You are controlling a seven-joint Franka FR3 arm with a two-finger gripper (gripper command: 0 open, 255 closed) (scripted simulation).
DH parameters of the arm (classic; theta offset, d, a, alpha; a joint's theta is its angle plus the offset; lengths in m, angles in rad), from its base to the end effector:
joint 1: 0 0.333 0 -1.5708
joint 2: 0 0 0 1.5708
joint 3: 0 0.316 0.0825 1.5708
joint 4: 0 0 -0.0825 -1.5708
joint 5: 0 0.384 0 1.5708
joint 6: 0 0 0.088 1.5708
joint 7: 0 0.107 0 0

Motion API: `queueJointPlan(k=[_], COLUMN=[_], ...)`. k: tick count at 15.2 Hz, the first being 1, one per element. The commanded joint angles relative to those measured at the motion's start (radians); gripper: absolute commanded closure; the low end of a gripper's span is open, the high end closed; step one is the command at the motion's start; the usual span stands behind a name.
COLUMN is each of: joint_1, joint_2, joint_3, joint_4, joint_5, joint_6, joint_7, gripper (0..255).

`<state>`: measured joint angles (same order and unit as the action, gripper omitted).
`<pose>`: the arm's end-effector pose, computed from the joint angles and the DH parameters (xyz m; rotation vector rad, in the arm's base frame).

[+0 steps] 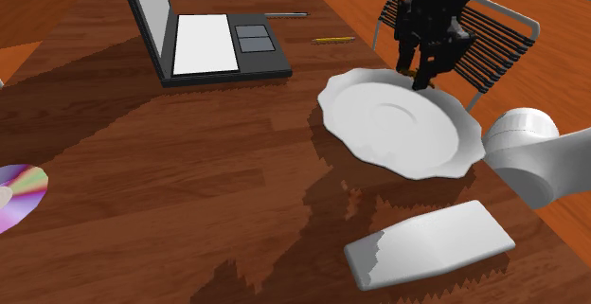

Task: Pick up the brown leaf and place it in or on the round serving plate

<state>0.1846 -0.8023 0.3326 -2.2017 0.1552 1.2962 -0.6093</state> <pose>0.2182 0.1965 0.6239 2.6530 1.5297 -0.2168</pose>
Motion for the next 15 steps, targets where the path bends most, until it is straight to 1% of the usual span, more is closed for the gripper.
queueJointPlan(k=[1, 12, 15], joint_1=[0.005, 0.022, 0.022], joint_2=[-0.017, -0.068, -0.068], joint_3=[0.003, 0.028, 0.028], joint_4=[-0.028, -0.216, -0.216], joint_5=[0.006, 0.035, 0.035], joint_6=[0.011, 0.149, 0.148], joint_7=[0.002, 0.001, 0.001], gripper=[255, 255, 255])
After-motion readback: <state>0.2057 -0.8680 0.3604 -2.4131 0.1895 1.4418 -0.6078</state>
